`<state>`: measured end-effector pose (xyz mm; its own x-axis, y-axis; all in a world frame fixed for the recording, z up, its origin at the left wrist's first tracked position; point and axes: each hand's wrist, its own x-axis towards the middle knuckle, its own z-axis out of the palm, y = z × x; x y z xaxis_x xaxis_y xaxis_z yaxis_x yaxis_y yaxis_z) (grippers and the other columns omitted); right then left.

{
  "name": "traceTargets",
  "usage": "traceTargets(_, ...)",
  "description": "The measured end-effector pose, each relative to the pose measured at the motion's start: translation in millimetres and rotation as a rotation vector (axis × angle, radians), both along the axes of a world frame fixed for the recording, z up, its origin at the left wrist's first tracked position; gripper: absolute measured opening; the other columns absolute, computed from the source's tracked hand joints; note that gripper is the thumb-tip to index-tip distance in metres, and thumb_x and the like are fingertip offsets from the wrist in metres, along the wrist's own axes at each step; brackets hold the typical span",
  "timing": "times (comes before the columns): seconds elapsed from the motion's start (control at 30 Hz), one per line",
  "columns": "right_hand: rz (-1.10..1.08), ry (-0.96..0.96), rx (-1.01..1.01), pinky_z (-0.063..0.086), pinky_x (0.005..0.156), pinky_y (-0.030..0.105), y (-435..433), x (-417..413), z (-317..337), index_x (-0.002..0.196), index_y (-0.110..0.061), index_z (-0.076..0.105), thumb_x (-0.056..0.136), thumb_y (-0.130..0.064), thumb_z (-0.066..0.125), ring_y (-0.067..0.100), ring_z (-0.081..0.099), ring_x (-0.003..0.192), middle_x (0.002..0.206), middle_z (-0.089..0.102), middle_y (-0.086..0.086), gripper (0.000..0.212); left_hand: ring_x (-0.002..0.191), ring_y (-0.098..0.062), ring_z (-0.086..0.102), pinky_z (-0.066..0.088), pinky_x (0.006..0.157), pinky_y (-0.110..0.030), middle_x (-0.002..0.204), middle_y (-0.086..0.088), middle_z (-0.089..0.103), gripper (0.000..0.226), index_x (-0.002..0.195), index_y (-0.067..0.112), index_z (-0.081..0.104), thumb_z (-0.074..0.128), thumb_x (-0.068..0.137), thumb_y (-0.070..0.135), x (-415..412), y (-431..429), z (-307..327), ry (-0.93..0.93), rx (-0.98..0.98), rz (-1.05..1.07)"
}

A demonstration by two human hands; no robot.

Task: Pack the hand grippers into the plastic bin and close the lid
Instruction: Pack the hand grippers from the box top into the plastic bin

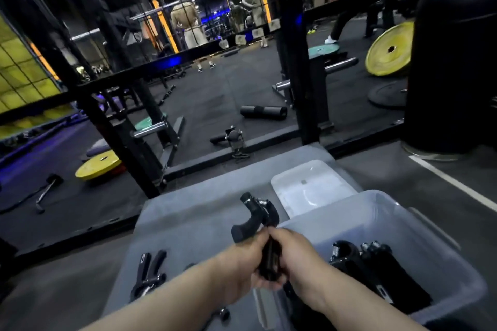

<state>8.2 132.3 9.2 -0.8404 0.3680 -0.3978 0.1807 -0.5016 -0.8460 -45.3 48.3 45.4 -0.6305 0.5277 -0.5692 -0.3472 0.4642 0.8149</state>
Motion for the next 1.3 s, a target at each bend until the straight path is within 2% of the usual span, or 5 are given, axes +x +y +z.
traceTargets(0.23,-0.067,-0.013,0.118,0.048,0.063,0.032,39.7,16.3,7.7,0.098,-0.002,0.069,0.101,-0.030,0.049,0.031,0.069,0.072,0.081,0.074,0.013,0.035,0.095,0.010,0.058,0.051,0.090,-0.022,0.115,0.014,0.060,0.032,0.127,0.032,0.057,0.038,0.102,0.027,1.4,5.8,-18.9,0.739,-0.108,-0.419)
traceTargets(0.4,-0.107,-0.063,0.301,0.048,0.064,0.026,67.6,24.8,2.5,0.100,-0.006,0.065,0.103,-0.022,0.047,0.017,0.073,0.073,0.079,0.076,0.004,0.024,0.151,-0.008,0.007,0.005,0.122,-0.022,0.163,0.013,0.009,0.066,0.155,0.034,0.019,0.040,0.093,0.027,-24.0,-9.8,-39.9,1.176,-0.448,-0.848)
traceTargets(0.6,-0.016,-0.116,0.259,0.049,0.054,0.031,96.3,37.9,-8.0,0.107,0.001,0.061,0.101,-0.014,0.051,0.033,0.072,0.070,0.087,0.073,0.020,0.019,0.148,-0.014,-0.025,-0.006,0.119,-0.025,0.155,0.007,-0.038,0.082,0.154,0.020,-0.022,0.037,0.098,0.035,-17.9,-17.4,-53.6,0.968,-0.587,-0.685)
traceTargets(0.73,0.183,-0.160,0.280,0.050,0.060,0.034,99.7,45.5,-14.2,0.106,0.002,0.059,0.099,-0.014,0.053,0.030,0.068,0.064,0.088,0.071,0.023,0.019,0.152,-0.018,0.005,0.028,0.106,-0.021,0.156,0.009,-0.037,0.086,0.151,0.023,-0.029,0.038,0.096,0.026,-10.3,-12.7,-66.8,0.733,-0.530,-0.509)
traceTargets(1.3,0.294,-0.347,0.504,0.052,0.064,0.042,53.4,27.7,-45.5,0.100,0.006,0.055,0.101,-0.022,0.045,0.031,0.063,0.067,0.073,0.070,0.017,0.029,0.152,-0.018,-0.006,0.014,0.114,-0.025,0.161,0.003,-0.029,0.076,0.154,0.016,-0.021,0.033,0.100,0.016,-15.0,-6.0,-55.8,0.719,-0.542,-0.490)
